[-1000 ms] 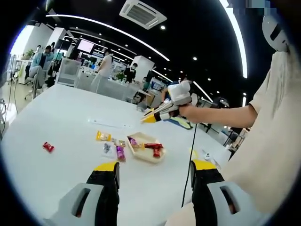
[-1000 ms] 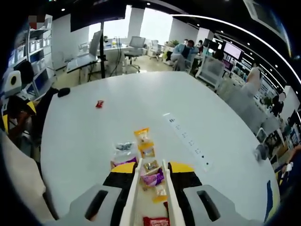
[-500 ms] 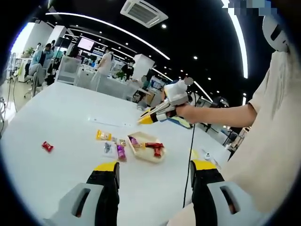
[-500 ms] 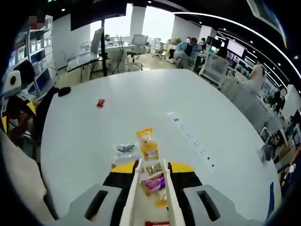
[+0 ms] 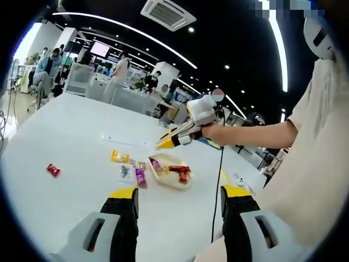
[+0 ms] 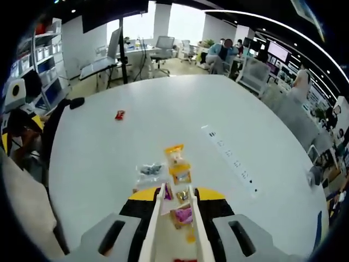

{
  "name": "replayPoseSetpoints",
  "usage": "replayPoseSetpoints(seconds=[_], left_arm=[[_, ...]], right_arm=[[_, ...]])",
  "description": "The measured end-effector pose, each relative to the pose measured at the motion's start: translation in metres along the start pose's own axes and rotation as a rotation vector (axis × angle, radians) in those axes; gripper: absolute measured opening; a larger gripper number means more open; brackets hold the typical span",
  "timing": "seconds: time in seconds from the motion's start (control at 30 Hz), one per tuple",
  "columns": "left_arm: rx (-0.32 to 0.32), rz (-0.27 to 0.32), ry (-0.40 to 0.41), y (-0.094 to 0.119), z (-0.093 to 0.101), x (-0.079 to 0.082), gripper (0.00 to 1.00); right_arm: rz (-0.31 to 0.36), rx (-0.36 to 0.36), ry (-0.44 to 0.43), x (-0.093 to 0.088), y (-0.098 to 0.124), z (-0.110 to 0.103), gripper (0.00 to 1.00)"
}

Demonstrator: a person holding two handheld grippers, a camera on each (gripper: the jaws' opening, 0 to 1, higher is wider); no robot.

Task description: Place the target food into the container with the food tongs after gripping and lifting it, then release it inside without dropping or visibly crushing the food.

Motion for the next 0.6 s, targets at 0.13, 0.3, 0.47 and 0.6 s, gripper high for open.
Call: replayPoseSetpoints(seconds=[0.13,0.3,0.47,0.6], left_arm=[[-0.003,-0.005,0.003,-0.001,-0.001,0.001,0.61],[-0.008,-0.015,0.0,-0.003,-0.002,0.002,0.61],[-0.008,-0.022,0.002,-0.003,-0.004,0.002,0.61],[-0.008,-0.023,0.005,-0.004,-0.006,0.003,0.61]], right_arm=[[-0.003,0.013,-0.008,-0.001,-0.006,-0.005,0.26],[-0.011,0.03,-0.022,-0.005,-0.013,-0.012,0.26],[-0.022,0.047,-0.037,-0.012,-0.021,-0.017,0.26],[-0.03,0.06,-0.043,-0.016,-0.026,-0.021,0.26]])
Point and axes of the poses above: the point that each gripper's makers call its tool centre point, and the gripper's own axes: y roughly backward along the fingers, z roughly to its right, x roughly out of its top, the point moved 5 cm from there along y, roughly backward along the fingers, and after that the axes turned 13 degrees about y, right-handed, at the moved point
